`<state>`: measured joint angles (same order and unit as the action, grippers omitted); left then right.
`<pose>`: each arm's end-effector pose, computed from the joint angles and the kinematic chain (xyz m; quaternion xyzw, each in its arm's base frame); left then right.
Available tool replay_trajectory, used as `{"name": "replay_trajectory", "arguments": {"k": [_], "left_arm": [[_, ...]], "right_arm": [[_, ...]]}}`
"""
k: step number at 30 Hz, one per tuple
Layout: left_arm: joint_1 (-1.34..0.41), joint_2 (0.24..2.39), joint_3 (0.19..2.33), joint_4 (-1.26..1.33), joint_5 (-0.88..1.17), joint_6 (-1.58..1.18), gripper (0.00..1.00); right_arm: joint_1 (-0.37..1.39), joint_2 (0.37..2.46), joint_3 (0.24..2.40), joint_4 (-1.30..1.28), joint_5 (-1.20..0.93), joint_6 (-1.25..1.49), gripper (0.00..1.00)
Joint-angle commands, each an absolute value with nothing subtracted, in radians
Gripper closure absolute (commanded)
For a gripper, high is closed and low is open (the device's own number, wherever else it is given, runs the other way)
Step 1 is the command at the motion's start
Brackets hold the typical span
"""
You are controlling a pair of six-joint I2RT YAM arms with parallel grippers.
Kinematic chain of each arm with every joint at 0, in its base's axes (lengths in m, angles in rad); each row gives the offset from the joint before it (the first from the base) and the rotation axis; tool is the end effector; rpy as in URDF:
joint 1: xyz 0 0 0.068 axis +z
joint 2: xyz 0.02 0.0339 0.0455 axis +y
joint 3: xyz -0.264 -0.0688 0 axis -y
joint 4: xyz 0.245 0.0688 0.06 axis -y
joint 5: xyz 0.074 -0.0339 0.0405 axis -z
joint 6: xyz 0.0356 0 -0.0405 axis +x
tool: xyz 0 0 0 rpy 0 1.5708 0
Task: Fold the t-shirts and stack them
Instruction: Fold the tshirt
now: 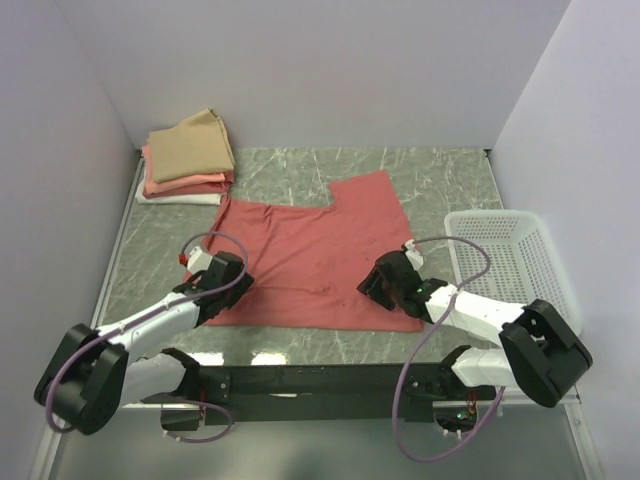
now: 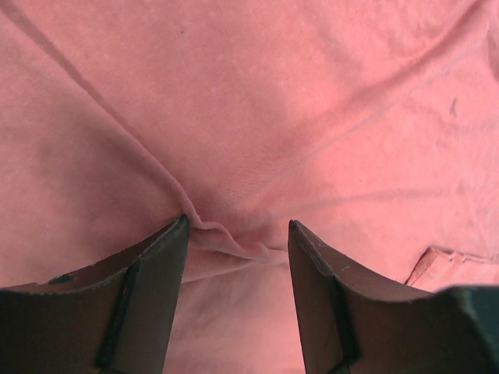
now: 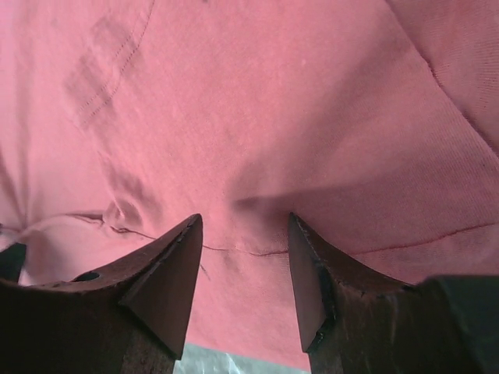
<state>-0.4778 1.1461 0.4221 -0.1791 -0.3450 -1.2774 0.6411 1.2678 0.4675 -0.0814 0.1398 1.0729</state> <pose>0.1841 -0.0818 0.1523 -0.4141 0.8355 -0.1447 0.3310 0.1828 0.1302 0.1471 0.2242 0.9121 0.2117 0.2703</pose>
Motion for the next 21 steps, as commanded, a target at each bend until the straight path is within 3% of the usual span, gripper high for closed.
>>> {"name": "replay_trajectory", "arguments": {"k": [1,17,21], "left_arm": [[-0.529,1.077,0.373,-0.350,-0.394,-1.405,0.40],[-0.807,0.963,0.350,-0.503,-0.391,-1.654,0.39],[-0.813,0.933,0.478,-0.622,-0.554,-1.615,0.31]], "right_arm": [[0.644,1.238,0.365,-0.278,0.081,1.109,0.44],[0.640,0.721,0.299,-0.597,0.095,1.175,0.44],[0.640,0.712,0.357,-0.594,0.132,1.106,0.43]]}}
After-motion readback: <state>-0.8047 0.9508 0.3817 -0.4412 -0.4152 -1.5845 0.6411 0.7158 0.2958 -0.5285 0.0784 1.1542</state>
